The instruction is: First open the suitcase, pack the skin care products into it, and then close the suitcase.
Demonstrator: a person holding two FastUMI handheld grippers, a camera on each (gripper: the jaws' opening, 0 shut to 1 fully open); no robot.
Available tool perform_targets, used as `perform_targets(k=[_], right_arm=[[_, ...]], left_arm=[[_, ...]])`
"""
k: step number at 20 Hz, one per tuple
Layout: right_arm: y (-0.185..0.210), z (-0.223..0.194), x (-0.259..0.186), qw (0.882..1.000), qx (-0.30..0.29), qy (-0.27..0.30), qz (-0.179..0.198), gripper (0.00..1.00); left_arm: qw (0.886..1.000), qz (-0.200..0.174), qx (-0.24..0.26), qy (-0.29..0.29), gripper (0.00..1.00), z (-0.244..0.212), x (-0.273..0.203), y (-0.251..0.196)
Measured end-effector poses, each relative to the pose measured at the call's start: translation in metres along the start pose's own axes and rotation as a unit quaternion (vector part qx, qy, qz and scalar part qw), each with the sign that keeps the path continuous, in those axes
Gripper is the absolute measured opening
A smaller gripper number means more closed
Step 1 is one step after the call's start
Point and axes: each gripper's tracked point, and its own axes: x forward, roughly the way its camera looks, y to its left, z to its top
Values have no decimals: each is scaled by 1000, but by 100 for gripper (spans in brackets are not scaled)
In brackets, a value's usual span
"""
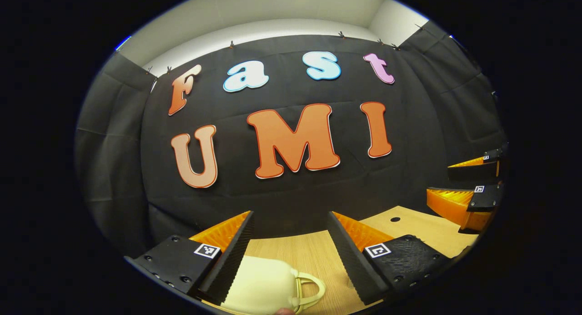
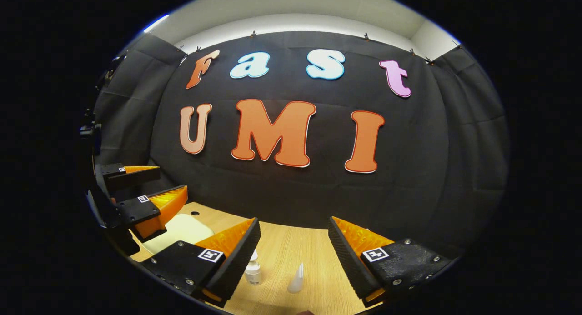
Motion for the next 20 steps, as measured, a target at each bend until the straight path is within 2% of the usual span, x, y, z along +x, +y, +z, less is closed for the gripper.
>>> perform_targets(k=[8,12,15,20], right_arm=[[-2,0,0,1000,-8,-6,9,96],[-7,-3,-1,1000,-4,-4,8,96],[-11,-5,-1,1000,-1,-1,3,96],[-17,-8,-2,1000,-5,8,-21,96]], left_arm=[[1000,10,27,13,100,-8,1,11],[998,14,57,23,99,-16,0,20],[995,-1,86,40,99,-26,-2,22],[987,-51,135,70,99,-47,-10,18]])
